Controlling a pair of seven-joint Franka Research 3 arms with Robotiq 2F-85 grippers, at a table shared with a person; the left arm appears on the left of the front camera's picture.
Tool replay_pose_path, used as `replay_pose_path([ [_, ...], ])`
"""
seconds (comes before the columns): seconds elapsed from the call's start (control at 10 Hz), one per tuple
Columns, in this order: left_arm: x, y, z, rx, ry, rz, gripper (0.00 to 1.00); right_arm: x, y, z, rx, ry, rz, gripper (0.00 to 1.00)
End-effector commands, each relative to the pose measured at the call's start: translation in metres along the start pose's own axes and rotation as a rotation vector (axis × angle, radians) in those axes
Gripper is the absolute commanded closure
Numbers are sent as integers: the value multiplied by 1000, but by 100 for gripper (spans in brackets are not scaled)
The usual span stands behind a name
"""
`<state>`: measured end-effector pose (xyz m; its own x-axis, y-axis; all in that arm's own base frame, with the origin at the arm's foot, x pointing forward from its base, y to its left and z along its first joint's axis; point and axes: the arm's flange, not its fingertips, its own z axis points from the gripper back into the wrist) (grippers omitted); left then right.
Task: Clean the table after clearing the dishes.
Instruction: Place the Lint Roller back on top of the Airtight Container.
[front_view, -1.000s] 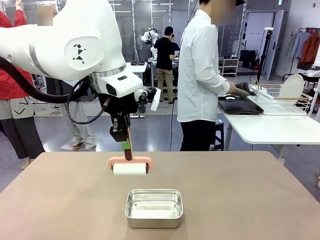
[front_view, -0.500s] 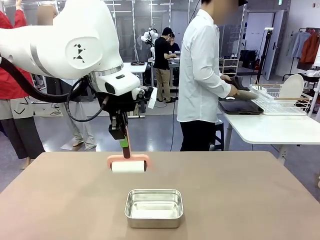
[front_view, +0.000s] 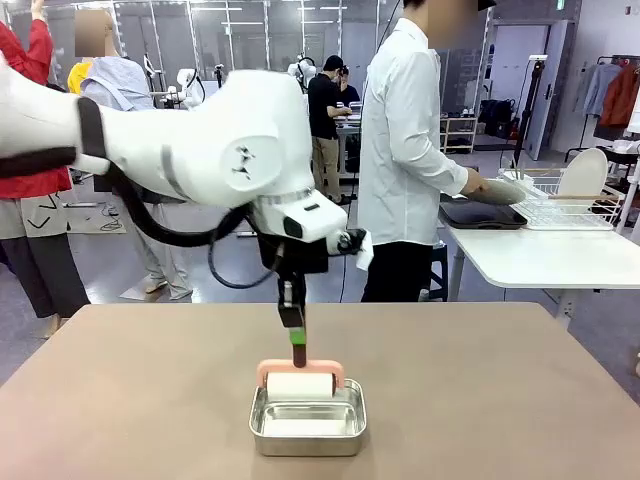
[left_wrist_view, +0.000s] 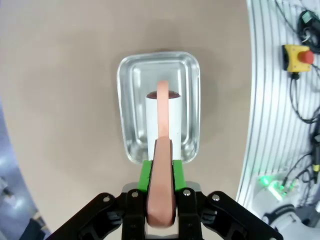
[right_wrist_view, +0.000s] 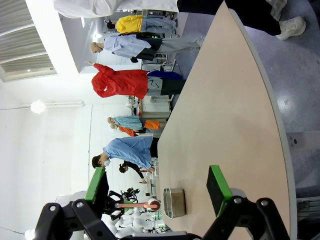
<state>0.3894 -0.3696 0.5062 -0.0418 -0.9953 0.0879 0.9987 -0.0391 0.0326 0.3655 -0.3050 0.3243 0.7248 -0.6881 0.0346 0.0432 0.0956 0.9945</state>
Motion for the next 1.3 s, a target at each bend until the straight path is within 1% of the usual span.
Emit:
replay_pose_path([
  [0.0,17,19,-15,-48,-8,10,80,-1,4,1,3,-3,-1,0],
  [0.4,28,48,-51,-71,30,28,80,-1,4,1,3,-3,-1,0],
  [0.5,25,55,-60,-88,37,40,80,-1,4,1,3,-3,-1,0],
  [0.6,23,64,-65,-97,20,38,80,-1,4,1,3,-3,-1,0],
  [0.7,21,72,-68,-123,24,19,80,-1,4,1,3,-3,-1,0],
  [0.8,18,81,-73,-136,42,41,80,-1,4,1,3,-3,-1,0],
  [0.9,14,92,-79,-174,35,34,80,-1,4,1,3,-3,-1,0],
  [1.1,2,113,-84,-207,44,41,80,-1,4,1,3,-3,-1,0],
  [1.2,-2,120,-86,-218,28,63,80,-1,4,1,3,-3,-1,0],
])
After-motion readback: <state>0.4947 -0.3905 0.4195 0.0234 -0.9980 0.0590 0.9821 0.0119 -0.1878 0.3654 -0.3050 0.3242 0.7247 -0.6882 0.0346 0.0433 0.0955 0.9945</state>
